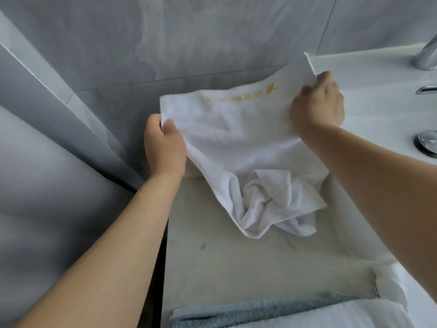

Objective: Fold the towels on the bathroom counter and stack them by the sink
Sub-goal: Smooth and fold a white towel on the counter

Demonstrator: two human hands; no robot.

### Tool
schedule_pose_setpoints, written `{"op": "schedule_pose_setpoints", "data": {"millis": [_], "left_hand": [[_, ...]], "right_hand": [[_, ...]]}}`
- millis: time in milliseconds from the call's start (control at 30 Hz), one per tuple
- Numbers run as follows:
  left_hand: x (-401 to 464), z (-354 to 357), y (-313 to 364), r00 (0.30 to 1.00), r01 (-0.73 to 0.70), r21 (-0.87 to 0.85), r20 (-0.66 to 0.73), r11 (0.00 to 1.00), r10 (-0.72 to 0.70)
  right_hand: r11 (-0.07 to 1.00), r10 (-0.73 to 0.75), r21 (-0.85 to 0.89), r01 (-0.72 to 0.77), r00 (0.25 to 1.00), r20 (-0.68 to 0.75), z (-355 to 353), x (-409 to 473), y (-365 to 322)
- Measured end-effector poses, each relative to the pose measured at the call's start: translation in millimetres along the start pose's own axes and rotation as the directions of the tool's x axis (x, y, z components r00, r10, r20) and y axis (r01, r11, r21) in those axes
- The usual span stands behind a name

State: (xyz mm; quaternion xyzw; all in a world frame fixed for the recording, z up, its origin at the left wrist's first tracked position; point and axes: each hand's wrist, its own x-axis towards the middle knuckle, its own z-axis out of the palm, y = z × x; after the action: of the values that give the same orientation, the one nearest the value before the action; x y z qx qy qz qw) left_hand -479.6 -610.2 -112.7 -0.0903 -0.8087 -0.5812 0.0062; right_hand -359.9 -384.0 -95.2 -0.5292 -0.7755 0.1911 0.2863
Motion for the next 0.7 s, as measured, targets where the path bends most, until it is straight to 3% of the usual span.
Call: {"op": "schedule_pose_setpoints", "data": {"millis": [67,133,200,300,367,600,700], "left_hand": [[12.1,16.7,-20.3,0.999,0.014,0.219,-0.053,0.976,-0.002],[10.1,32.9,-46.1,0.998,0.056,0.468,-0.01,0.882,-0.058],[-0.4,43.7,-68.3,1.0,0.016,0.616,-0.015,0.788,-0.008],[-11.4,52.3,-85.6,0.982,-0.099,0.627,-0.065,0.773,0.179],[-11.6,54.6,-89.3,0.968,-0.12,0.618,-0.102,0.777,0.23],[-11.9,56.3,-83.5,0.974,-0.114,0.627,-0.081,0.771,0.209],[-10.2,57.1,-84.1,0.975,-0.108,0.636,-0.084,0.764,0.207]], "right_hand": [[0.993,-0.082,-0.088,0.082,0.997,0.001,21.5,1.0,0.6],[0.986,-0.134,-0.09,0.142,0.987,0.091,46.1,-8.7,9.2],[0.989,-0.066,-0.116,0.093,0.974,0.215,67.7,-22.4,24.8],[0.966,-0.061,-0.241,0.089,0.991,0.122,87.7,-33.4,45.8],[0.963,-0.09,-0.25,0.102,0.994,0.056,94.1,-31.7,48.1],[0.981,-0.071,-0.176,0.08,0.996,0.056,82.6,-38.1,43.8],[0.975,-0.216,-0.017,0.221,0.963,0.161,58.0,-57.1,49.8]]}}
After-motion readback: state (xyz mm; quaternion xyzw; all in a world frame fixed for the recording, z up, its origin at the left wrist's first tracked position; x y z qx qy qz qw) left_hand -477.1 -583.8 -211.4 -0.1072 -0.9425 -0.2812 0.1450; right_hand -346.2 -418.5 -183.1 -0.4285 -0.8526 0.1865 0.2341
